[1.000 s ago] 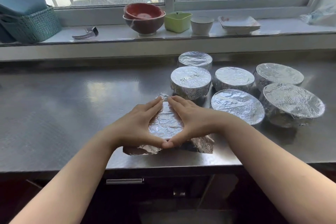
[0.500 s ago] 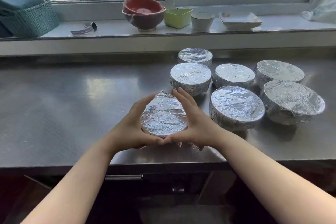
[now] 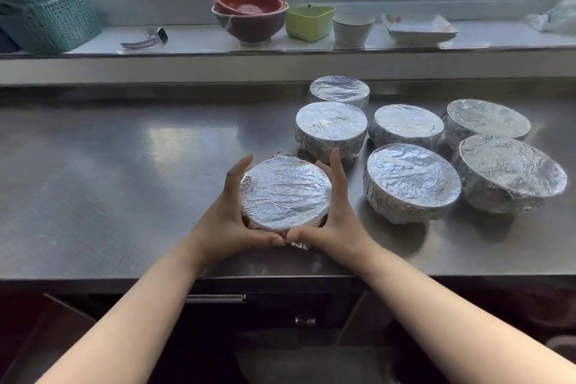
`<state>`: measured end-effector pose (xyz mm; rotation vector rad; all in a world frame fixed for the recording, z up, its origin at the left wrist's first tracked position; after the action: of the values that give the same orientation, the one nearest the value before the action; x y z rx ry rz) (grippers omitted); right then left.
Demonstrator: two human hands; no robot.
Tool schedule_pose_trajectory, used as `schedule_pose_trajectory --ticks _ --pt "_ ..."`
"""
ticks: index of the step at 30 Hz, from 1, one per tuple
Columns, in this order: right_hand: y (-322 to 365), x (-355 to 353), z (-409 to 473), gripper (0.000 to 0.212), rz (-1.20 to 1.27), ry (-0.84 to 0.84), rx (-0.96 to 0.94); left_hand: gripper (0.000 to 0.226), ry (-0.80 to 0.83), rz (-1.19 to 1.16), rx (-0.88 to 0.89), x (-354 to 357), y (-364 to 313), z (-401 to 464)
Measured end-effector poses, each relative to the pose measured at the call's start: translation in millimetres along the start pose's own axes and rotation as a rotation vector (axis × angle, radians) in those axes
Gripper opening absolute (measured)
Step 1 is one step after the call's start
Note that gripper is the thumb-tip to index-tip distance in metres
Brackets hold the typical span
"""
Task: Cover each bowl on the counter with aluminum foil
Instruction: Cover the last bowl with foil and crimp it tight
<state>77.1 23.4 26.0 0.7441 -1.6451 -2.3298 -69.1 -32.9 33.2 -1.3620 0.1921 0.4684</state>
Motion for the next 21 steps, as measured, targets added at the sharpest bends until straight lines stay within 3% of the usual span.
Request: schedule_pose_trajectory --ticks 5,12,17,21 --pt "1.2 -3.1 5.6 0.147 -0.182 0.123 -0.096 0.139 0.021 0.071 0.017 -2.6 2.1 0.8" --pt "-15.4 -1.2 -1.1 0.141 -0.066 0.134 -0.004 0.137 0.005 0.032 0.005 1.5 6.9 -1.7" --pt "-16.1 -2.8 -1.8 0.134 -0.065 0.145 -0.003 0.140 0.055 -0.070 -0.107 6.1 19.3 -3.2" --pt "-14.5 -1.1 -2.0 0.138 -0.046 0.160 0.007 0.141 0.135 -0.014 -0.228 5.0 39.7 -2.3"
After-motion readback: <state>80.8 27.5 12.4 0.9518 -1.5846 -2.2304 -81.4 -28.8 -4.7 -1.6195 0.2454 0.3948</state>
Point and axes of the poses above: each hand's wrist, its own z-axis towards the middle knuckle, its own x-axis out of the palm, y = z × x, the point moved 10 cm from there along z, towards the middle knuckle, and after that the axes turned 4 degrees about -y, right-handed, at the moved point
